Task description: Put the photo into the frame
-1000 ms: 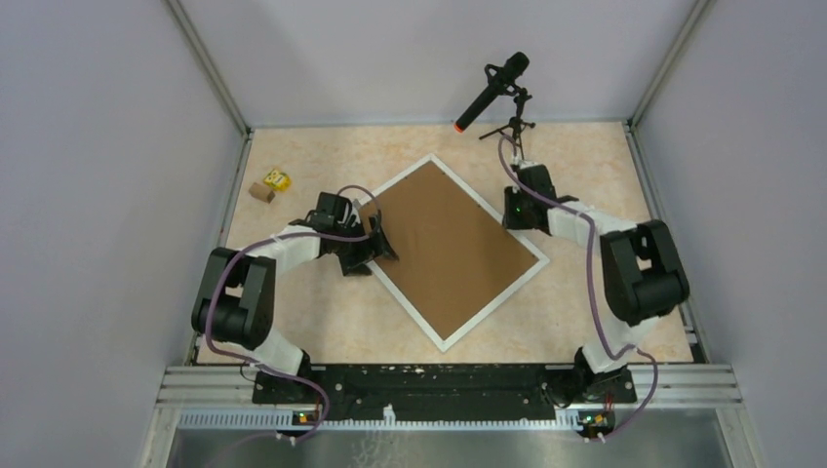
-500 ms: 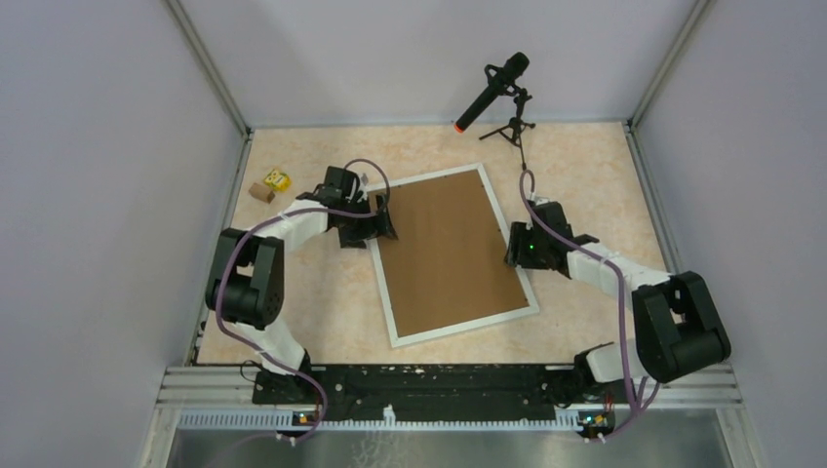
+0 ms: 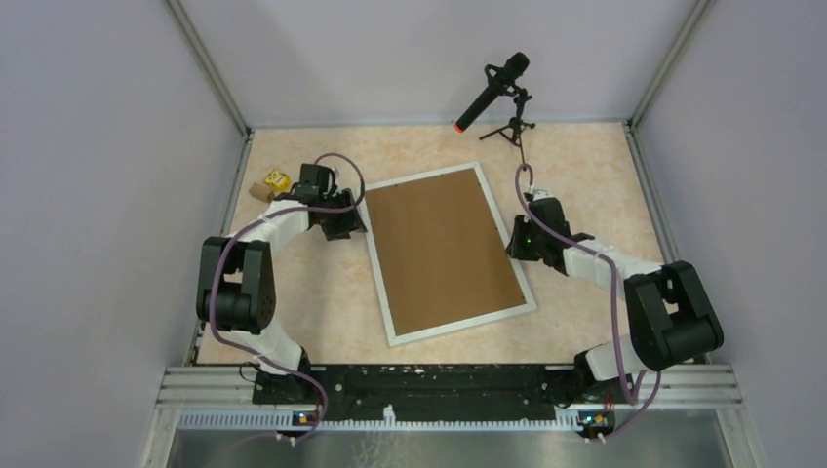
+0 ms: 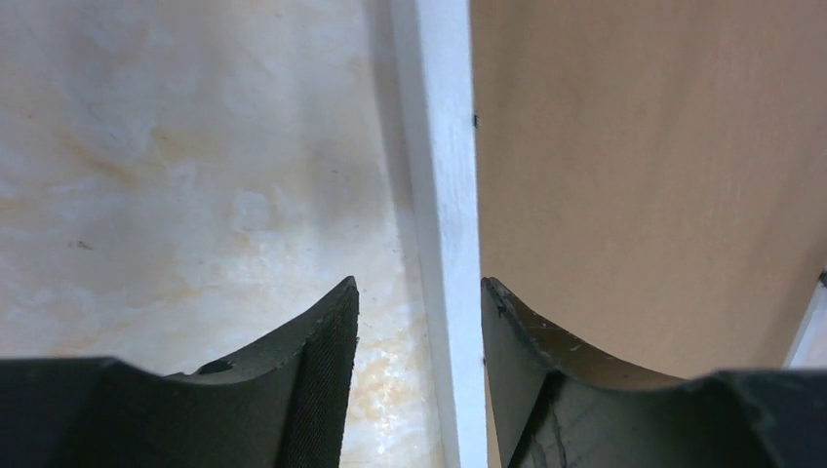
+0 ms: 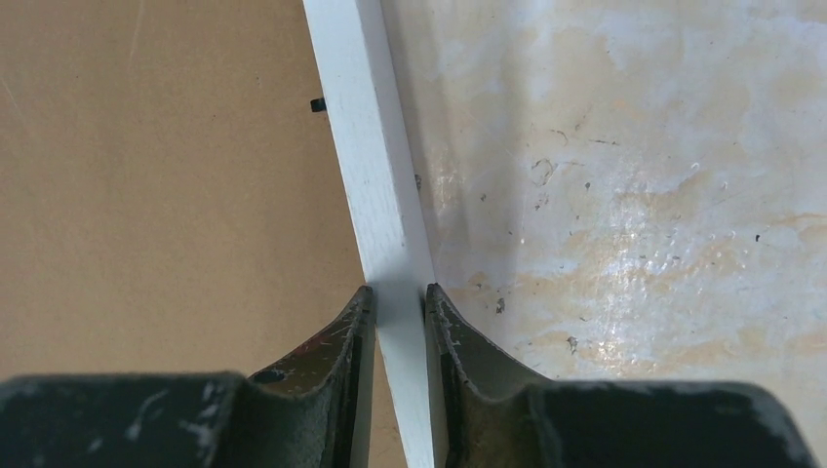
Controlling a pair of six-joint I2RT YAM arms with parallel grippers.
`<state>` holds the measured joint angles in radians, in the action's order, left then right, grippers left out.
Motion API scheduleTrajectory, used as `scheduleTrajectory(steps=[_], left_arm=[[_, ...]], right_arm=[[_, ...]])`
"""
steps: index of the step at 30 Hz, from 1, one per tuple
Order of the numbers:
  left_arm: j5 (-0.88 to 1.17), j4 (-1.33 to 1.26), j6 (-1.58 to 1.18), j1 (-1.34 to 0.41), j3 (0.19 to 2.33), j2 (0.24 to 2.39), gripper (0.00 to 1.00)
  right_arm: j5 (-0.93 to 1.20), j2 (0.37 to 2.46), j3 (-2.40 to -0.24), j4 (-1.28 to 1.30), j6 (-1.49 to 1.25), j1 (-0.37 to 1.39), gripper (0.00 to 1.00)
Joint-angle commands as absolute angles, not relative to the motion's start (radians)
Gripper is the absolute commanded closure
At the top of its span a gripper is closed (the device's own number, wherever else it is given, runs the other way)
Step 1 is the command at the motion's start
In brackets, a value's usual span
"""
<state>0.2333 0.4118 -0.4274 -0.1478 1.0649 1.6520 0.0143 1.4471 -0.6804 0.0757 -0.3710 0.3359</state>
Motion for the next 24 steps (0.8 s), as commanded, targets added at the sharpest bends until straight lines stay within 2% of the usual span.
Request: scheduleTrajectory(steps=[1, 4, 10, 18, 24], left_arm=[[0.347, 0.324, -0.475, -0.078, 1.081, 1.697, 0.48], [0.400, 0.276, -0.490, -0.045, 1.082, 1.729, 0.52], [0.472, 0.208, -0.534, -0.043, 1.077, 1.814, 0.46], [0.483, 0.139, -0.595, 0.021, 1.053, 1.841, 0.57], [0.508, 0.141, -0.587, 0.048, 1.069, 1.854, 0.51]], right_arm=[[0.018, 1.479, -0.640, 0.078, -0.371, 0.345, 0.86], [0.032, 1.506, -0.643, 0.069, -0.371, 0.345, 0.89], [0.068, 1.526, -0.646, 0.055, -0.368, 0.347, 0.91], [0.065, 1.521, -0.641, 0.057, -0.367, 0.345, 0.93], [0.066, 1.528, -0.644, 0.057, -0.366, 0.346, 0.94]])
